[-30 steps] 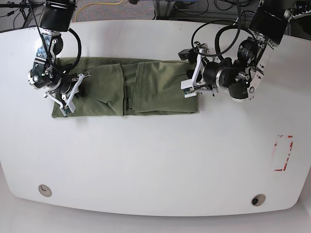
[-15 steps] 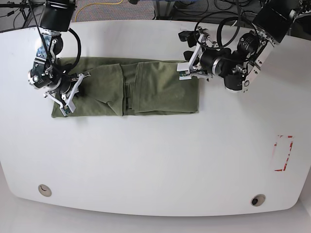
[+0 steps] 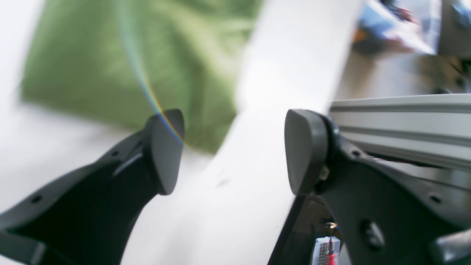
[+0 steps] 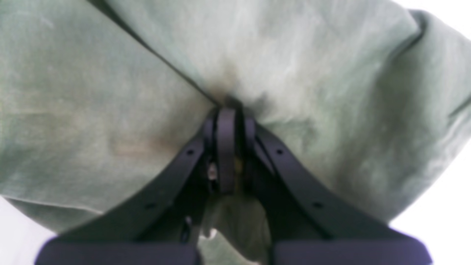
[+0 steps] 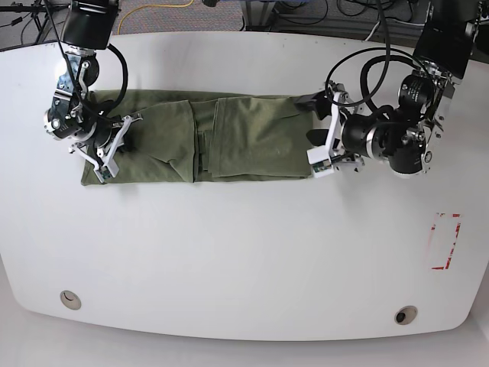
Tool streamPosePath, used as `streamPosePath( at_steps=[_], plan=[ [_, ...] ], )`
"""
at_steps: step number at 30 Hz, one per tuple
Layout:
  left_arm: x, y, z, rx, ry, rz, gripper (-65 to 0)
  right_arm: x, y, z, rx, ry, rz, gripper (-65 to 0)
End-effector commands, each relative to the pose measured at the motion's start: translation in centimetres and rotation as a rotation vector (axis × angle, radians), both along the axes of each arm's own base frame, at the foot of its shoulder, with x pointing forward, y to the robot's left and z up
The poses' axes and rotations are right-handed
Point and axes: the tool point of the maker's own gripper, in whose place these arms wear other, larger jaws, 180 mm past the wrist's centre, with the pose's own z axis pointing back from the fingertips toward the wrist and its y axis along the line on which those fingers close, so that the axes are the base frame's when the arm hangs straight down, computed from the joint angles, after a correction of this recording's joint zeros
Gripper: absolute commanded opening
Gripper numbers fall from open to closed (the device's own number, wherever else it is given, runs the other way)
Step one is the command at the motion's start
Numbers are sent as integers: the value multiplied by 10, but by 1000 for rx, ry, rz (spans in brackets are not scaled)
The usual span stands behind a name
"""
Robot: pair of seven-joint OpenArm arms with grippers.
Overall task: Fold the T-shirt properly
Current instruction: 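Open the left gripper and press the folded section flat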
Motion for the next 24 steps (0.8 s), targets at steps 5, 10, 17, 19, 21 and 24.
streamPosePath(
  at_steps=[5,10,17,19,21,24],
  plan=[
    [20,18,-10,81,-14,116,-260,8,-6,11,-16,-33,-5,-620],
    [22,18,-26,117,9,142,-260,8,-6,11,-16,-33,-5,-620],
    [11,12,-42,126,41,121,-260,8,-6,11,-15,-33,-5,-620],
    [6,4,-44,117,44,96,-260,8,-6,11,-15,-33,-5,-620],
    [1,-2,-48,111,51,76,-260,8,-6,11,-16,-33,-5,-620],
    [-9,-8,-53,110,73,46,-260,8,-6,11,-15,-33,-5,-620]
  ],
)
